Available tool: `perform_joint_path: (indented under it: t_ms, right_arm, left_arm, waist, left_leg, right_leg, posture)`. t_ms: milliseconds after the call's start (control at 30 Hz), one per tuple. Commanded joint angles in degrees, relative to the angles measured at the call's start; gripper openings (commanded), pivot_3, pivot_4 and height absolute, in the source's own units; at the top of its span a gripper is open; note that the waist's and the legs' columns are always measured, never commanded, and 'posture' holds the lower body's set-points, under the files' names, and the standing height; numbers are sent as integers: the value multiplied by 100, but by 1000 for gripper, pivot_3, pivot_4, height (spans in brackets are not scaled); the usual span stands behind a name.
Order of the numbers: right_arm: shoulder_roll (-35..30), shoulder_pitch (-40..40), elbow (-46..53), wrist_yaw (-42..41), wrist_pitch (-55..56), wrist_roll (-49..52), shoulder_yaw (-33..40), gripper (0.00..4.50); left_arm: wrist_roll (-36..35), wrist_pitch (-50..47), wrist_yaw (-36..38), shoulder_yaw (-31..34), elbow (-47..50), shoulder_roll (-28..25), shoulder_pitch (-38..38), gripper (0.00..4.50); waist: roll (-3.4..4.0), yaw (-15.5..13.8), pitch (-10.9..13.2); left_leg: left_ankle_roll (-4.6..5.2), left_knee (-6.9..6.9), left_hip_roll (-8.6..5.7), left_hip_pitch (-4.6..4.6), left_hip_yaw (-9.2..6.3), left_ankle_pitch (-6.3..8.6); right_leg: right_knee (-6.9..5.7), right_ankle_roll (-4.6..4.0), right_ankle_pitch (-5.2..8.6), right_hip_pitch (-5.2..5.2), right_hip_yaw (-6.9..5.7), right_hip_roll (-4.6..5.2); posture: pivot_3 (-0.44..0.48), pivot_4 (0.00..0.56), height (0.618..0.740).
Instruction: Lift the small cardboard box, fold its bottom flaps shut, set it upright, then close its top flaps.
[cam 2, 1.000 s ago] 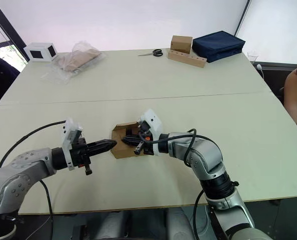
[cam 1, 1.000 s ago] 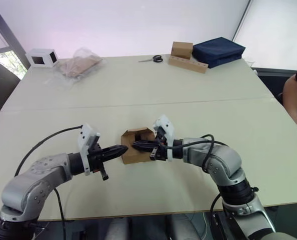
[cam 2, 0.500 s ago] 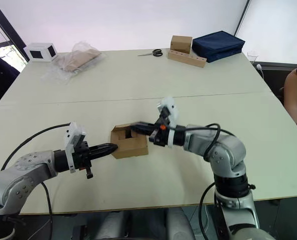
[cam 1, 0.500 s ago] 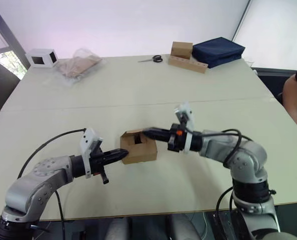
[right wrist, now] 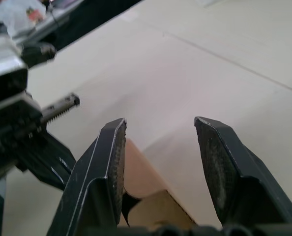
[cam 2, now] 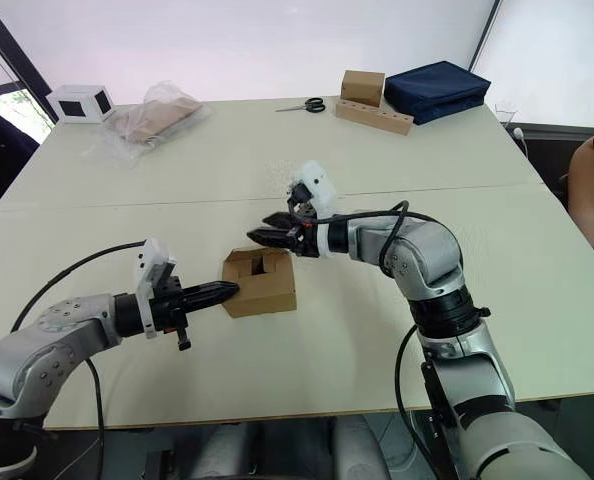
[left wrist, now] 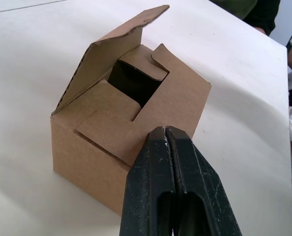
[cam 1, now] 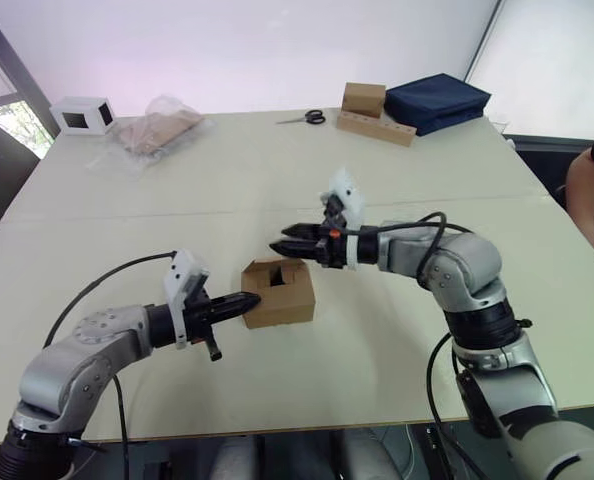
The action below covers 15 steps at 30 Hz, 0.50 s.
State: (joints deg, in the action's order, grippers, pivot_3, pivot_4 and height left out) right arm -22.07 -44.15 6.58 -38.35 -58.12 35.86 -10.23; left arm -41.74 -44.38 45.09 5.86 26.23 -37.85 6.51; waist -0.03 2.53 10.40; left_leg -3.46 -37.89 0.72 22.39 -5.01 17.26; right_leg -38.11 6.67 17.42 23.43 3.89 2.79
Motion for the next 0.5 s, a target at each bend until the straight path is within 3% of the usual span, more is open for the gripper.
perform_joint_path:
  t_ms: [33,500]
  right_arm:
    - [-40,97,321,-141,127,-73,-98,2319]
    - [-65,536,579,-233,423,-403,-244,2319]
  left_arm:
    - [-2,62,8,132,21,-86,-1,0]
    - [-2,99,19,107,-53,-101,37,0]
  waist:
    - [0,1,0]
    - [0,-5,0]
  left_leg:
    - [0,0,0,0,0,0]
    - [0,0,0,0,-1,0]
  right_leg:
    - [0,0,0,0,0,0]
    - [0,0,0,0,0,-1]
  posture:
    - [0,150,740]
    - [0,150,740]
